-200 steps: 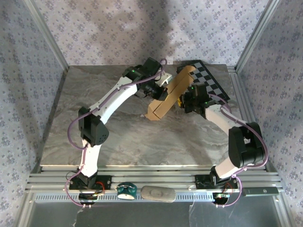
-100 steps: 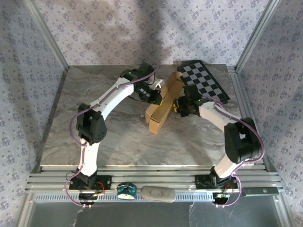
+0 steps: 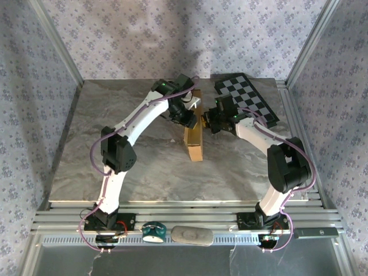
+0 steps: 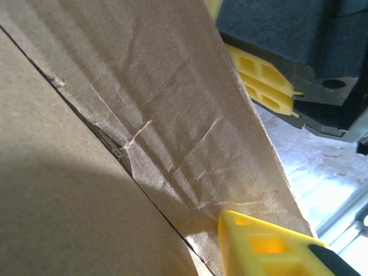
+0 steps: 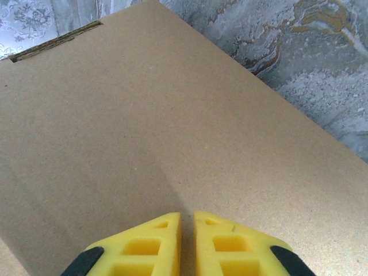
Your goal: Fold the paper box
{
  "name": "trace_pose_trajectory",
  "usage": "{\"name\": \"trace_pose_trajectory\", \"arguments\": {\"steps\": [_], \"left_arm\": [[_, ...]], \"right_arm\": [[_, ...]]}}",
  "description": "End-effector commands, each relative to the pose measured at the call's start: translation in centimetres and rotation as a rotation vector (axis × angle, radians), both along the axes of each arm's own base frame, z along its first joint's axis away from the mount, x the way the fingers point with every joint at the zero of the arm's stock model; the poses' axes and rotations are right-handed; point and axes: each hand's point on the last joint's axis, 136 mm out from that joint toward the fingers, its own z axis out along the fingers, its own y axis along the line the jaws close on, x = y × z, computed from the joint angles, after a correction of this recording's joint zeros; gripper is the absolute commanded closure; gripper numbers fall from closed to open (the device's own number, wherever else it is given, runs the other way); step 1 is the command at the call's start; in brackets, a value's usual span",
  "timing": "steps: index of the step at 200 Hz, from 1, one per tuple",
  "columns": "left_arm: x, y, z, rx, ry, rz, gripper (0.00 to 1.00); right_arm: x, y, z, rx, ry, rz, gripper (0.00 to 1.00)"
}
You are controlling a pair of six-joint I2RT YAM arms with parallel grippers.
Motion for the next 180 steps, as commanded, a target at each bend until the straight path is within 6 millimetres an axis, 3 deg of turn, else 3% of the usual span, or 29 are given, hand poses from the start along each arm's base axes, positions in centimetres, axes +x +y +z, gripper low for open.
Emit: {"name": "trace_pose_trajectory", "arguments": {"steps": [1,36,93,116,141,180], "left_arm": [[0.5,1.0,-0.5,0.134,-0.068,-0.015,0.68],[1.3,2.8,-0.8,0.264,-0.125,0.007,0.64],[2.6,3.5,0.6,0.37,-0.252,0.013,0.62],[2.7,4.1,0.6,0.431,-0.279,-0.001,0.69],[2.9,4.8,0.6,0.482,-0.305,-0.007,0.89],[3.2,5.6,0.1,0.549,-0.327,-0.034,0.92]], "right_arm": [[-0.4,3.0,2.4,0.078,-0.04,0.083,0.87],[-0.7,3.8,2.4,0.088,-0.035,0.097,0.87],[-0.9,3.8,2.3,0.095,-0.026,0.103,0.88],[-0.9,3.6,2.5,0.088,-0.034,0.109,0.88],[-1.1,3.0,2.4,0.07,-0.034,0.122,0.88],[-1.2,1.2,3.0,0.012,-0.057,0.146,0.86]]}}
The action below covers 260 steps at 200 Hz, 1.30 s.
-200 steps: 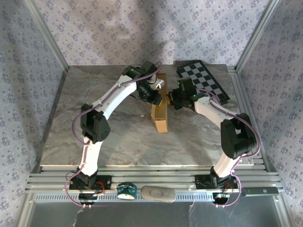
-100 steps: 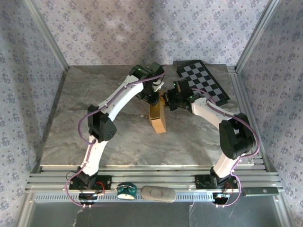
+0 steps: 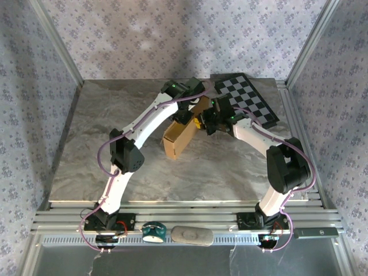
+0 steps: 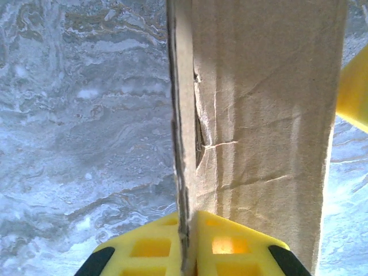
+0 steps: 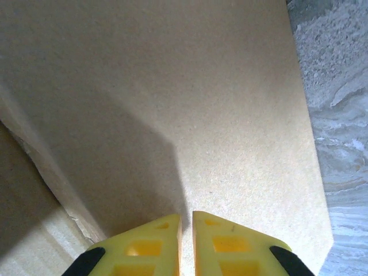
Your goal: Fold the paper box
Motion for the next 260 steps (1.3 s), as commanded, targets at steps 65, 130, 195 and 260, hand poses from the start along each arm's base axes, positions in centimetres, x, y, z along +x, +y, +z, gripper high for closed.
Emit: {"name": "trace_pose_trajectory", "arguments": {"steps": [65,130,195,260], "left_arm": [[0.6,1.4,-1.6,0.209,-0.041,-0.083,0.96],[0.5,-0.1,-1.0,0.234,-0.133,-0.29,0.98],[-0.2,-0.7,-1.5,0.279,-0.2,-0.441,1.0],[-0.6,-1.3,-1.3,0.293,-0.248,-0.541,1.0]], "right_arm": [[2.2,-9.0,8.5,-0.364,-0.411,0.15,0.75],[5.5,-13.4,13.2,-0.912,-1.053,0.615,0.51],[4.6,-13.5,12.2,-1.001,-1.306,1.011,0.42],[3.4,-13.7,7.6,-1.148,-1.24,1.14,0.41]]}}
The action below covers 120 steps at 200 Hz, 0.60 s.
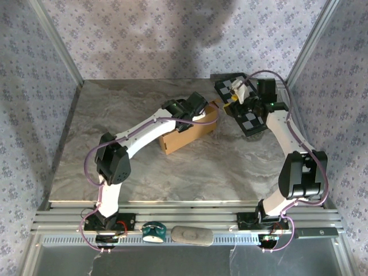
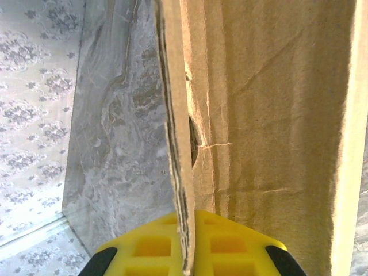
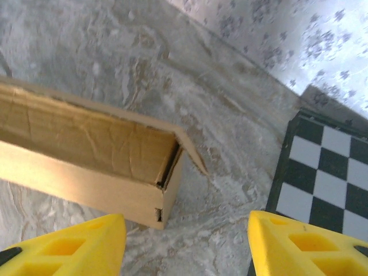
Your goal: Fold the paper box
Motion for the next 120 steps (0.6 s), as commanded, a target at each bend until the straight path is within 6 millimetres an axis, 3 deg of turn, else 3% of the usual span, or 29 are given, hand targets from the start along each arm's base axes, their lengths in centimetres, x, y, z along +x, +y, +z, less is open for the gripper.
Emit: {"name": "trace_pose_trajectory", "arguments": {"steps": [1,55,90,120], "left_arm": [[-1.2,-0.6,-1.0,0.033,0.038,-0.094,1.0],[-1.4,-1.1,-0.9,0.042,0.02,-0.126,1.0],[-1.5,-1.2,-0.8,0.041,0.017,-0.131,1.0],[-1.6,-1.5,-0.7,0.039,0.013,-0.137,1.0]], "right_arm": [[0.0,-0.5,0.1,-0.083,-0.06,0.01,0.41],[0.2,0.4,-1.7,-0.146,-0.053,0.05,0.43],[1.4,0.7,-2.3,-0.163,-0.04,0.03,0.46],[2.1,0.9,-2.9,-0.173,-0.016,0.02,0.53]]}}
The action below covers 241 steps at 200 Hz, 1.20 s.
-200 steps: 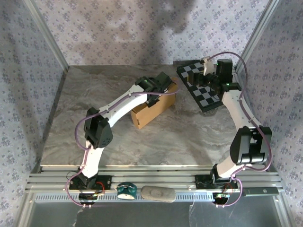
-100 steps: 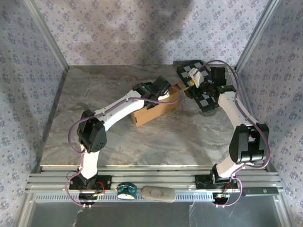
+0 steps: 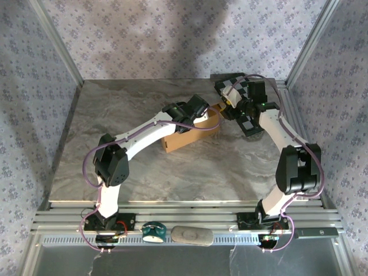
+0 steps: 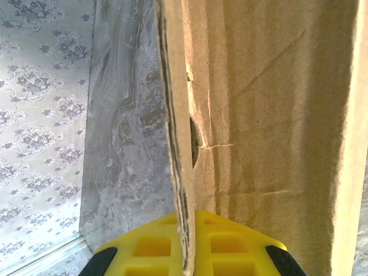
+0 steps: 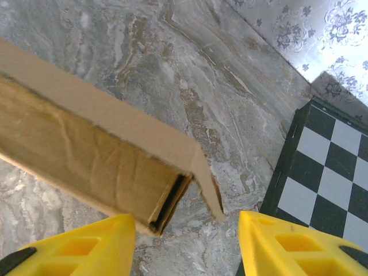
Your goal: Fold the paper box
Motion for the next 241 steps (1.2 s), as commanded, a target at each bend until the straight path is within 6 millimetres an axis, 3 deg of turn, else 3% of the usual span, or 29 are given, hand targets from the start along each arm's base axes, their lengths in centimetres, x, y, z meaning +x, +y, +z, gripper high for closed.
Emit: {"name": "trace_pose_trajectory", "arguments": {"steps": [1,75,100,143,159,204,241], "left_arm": [[-1.5,-0.2,-0.8,0.026,0.053,-0.052,1.0],[-1.7,-0.6,-1.1,0.025,0.057,-0.064,1.0],[-1.6,-0.7,-1.2,0.026,0.058,-0.064,1.0],[-1.5,-0.8,-1.4,0.018,0.054,-0.055,0.98],[-1.4,-0.9,-1.4,0.007,0.05,-0.048,0.95],[-0.8,-0.6,-1.1,-0.058,0.074,0.013,0.62],[0.0,-0.4,0.0,-0.101,0.063,0.069,0.45]], "right_arm": [[1.0,-0.1,0.3,-0.025,-0.011,-0.014,0.53],[2.2,0.4,0.4,-0.021,0.0,-0.031,0.58],[2.2,0.8,0.4,-0.017,0.01,-0.024,0.69],[1.2,1.2,0.1,-0.012,0.056,-0.025,0.98],[0.9,1.3,0.2,-0.004,0.07,-0.03,1.0],[0.9,1.2,0.4,0.016,0.125,-0.065,1.0],[1.4,1.6,0.2,0.02,0.179,-0.117,1.0]]}}
